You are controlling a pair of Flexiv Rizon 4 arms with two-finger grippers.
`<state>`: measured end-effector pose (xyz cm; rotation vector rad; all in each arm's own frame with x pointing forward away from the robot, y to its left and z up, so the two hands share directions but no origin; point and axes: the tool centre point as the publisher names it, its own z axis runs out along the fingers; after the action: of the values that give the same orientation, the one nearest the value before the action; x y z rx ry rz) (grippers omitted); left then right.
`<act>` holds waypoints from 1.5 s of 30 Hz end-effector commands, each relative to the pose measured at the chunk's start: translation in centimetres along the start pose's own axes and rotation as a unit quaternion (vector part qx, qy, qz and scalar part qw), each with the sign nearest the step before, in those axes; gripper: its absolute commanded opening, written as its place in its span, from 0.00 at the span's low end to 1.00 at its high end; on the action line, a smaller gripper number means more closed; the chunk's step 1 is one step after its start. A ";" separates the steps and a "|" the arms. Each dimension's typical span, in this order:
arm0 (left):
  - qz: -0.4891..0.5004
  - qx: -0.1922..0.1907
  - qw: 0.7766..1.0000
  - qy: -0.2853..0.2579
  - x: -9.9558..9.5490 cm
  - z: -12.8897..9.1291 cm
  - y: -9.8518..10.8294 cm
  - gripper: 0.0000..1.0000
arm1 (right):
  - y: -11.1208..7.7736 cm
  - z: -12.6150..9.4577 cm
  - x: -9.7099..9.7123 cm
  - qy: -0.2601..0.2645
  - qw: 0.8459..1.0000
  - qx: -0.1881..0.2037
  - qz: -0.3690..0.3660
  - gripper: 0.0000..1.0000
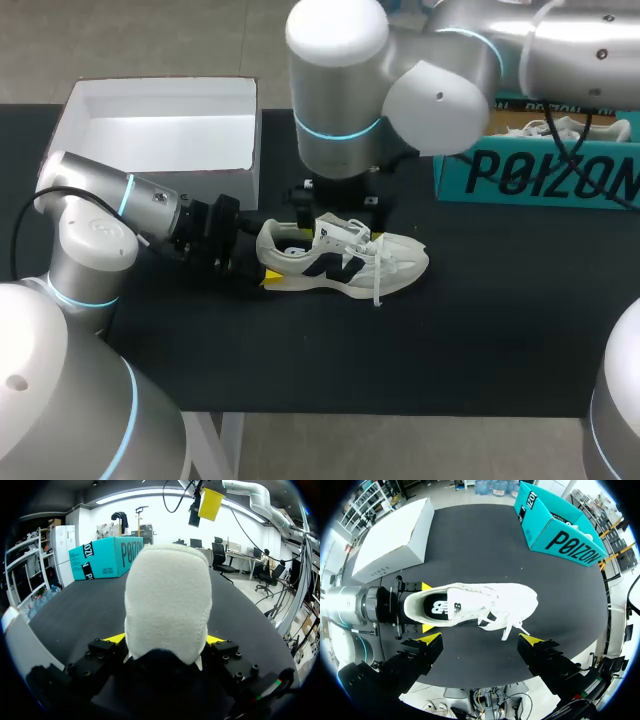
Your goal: Take the shoe out of the shoebox, open the shoe tongue, remove and reinsert the insole, then place the shoe into the shoebox
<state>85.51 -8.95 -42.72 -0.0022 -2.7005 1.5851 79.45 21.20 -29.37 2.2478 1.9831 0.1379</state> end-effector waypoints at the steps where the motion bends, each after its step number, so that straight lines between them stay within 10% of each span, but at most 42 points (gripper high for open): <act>1: 0.000 0.000 1.000 -0.001 -0.1 0.1 0.1 0.00 | 0.6 2.1 3.0 -0.063 0.998 -0.001 0.008 1.00; 15: 0.000 0.000 1.000 -0.001 -0.1 0.1 0.1 0.00 | 2.6 5.4 4.2 -0.113 0.993 0.005 0.033 0.96; 18: 0.000 0.000 1.000 -0.001 -0.1 0.1 0.1 0.00 | 2.9 5.8 3.5 -0.121 0.992 0.008 0.042 0.53; 23: 0.000 0.000 1.000 -0.001 -0.1 0.1 0.1 0.00 | 3.0 5.8 2.2 -0.128 0.990 0.012 0.054 0.40; 28: 0.000 0.000 1.000 -0.001 -0.1 0.1 0.1 0.00 | 3.2 5.9 1.7 -0.130 0.990 0.016 0.060 0.00; 45: 0.000 0.000 1.000 -0.001 -0.1 0.1 0.1 0.00 | 4.8 3.9 -3.8 -0.089 0.992 0.022 0.089 0.00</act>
<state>85.53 -8.97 -42.70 -0.0020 -2.7005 1.5856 84.77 18.48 -32.55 2.3094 1.7270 -0.1720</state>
